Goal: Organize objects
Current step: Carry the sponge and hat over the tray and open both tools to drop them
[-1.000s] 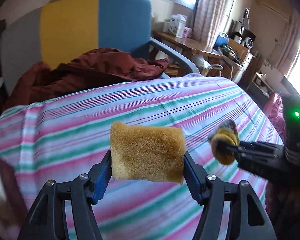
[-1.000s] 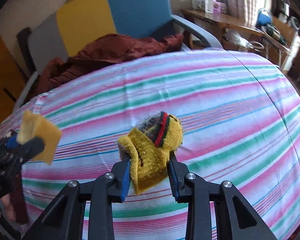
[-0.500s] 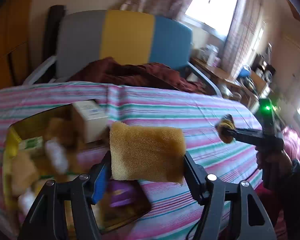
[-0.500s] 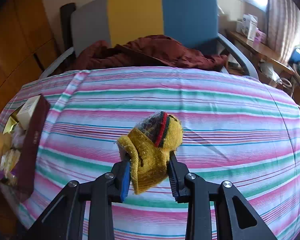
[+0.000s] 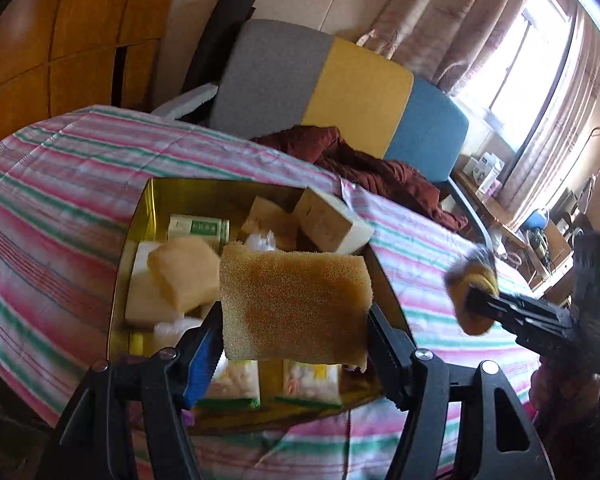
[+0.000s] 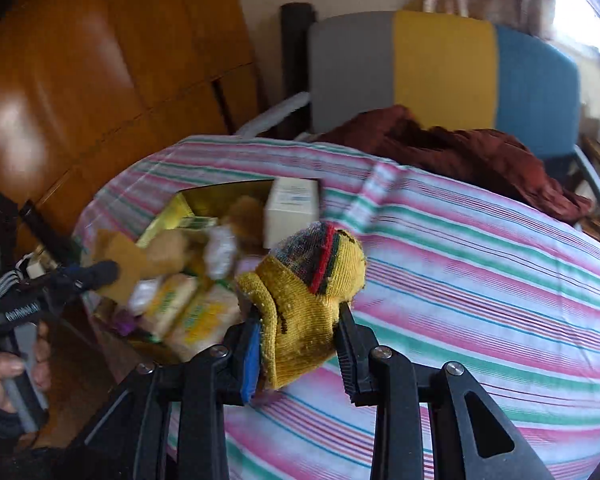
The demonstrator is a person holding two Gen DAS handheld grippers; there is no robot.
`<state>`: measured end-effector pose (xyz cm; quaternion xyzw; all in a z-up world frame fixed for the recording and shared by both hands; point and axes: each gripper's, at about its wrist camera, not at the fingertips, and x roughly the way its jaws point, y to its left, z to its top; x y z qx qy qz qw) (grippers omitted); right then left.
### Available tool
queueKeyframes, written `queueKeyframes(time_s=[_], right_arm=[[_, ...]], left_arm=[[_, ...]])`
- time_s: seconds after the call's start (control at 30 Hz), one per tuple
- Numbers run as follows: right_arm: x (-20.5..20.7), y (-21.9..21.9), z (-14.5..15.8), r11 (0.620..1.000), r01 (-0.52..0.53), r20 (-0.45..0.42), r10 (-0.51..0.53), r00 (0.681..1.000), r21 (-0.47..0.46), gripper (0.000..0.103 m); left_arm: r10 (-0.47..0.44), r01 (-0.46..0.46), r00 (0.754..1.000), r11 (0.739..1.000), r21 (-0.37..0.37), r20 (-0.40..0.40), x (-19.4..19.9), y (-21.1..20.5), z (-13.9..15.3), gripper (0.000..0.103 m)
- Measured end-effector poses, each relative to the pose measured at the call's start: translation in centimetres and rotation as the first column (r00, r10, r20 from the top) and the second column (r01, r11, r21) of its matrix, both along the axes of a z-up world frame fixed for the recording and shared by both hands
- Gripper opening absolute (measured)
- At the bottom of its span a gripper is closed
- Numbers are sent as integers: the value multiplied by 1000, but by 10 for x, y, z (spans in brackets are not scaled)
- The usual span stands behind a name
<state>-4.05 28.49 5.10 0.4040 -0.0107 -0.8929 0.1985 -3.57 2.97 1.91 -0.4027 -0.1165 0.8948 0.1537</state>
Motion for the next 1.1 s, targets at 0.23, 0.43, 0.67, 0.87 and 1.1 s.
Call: queueKeyframes(time_s=[0.23, 0.43, 0.67, 0.87, 1.1], right_arm=[[-17, -61, -3, 998, -60, 31, 59, 998, 17, 33], [-38, -76, -7, 998, -53, 67, 52, 996, 15, 33], [-79, -103, -13, 994, -84, 123, 91, 988, -65, 34], [-104, -133, -27, 981, -142, 181, 164, 970, -131, 51], [-99, -121, -22, 983, -125, 162, 147, 976, -137, 57]], left_arm=[[-86, 87, 996, 996, -16, 22, 10, 20, -21, 68], [-93, 93, 996, 995, -25, 8, 3, 22, -20, 68], [-116, 116, 991, 993, 9, 62, 1, 26, -38, 69], [-58, 54, 994, 998, 43, 93, -5, 8, -44, 74], [-14, 14, 999, 1000, 9, 50, 0, -1, -38, 76]])
